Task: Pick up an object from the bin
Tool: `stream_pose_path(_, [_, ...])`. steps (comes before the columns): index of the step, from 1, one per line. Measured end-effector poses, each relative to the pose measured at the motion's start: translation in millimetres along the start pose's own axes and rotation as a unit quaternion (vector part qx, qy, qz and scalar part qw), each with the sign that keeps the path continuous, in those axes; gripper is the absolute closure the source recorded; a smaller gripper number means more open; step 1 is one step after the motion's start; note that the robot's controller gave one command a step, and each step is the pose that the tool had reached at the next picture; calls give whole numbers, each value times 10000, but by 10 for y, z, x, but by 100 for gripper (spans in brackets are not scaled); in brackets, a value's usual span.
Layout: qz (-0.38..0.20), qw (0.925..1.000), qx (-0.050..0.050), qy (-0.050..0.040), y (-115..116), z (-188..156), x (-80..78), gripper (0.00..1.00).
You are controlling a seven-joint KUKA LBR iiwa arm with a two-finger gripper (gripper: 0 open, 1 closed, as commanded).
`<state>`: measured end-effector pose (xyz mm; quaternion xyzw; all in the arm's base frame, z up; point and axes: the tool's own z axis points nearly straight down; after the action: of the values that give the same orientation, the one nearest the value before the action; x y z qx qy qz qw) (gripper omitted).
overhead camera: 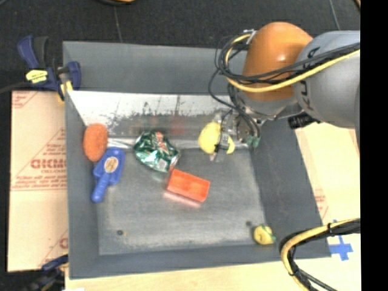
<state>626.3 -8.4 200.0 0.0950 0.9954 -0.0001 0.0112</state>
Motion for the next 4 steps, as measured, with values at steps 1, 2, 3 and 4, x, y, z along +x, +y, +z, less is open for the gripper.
stream_pose_path(1, [-2002, 9797, 10, -48, 353, 650, -27, 100])
stream_pose_path(2, [-2024, 9793, 5, -37, 279, 522, 66, 100])
stream_pose_path(3, [-989, 9951, 5, -42, 337, 902, 329, 100])
stream_pose_path(4, [-1079, 9940, -15, -178, 330, 971, 414, 100])
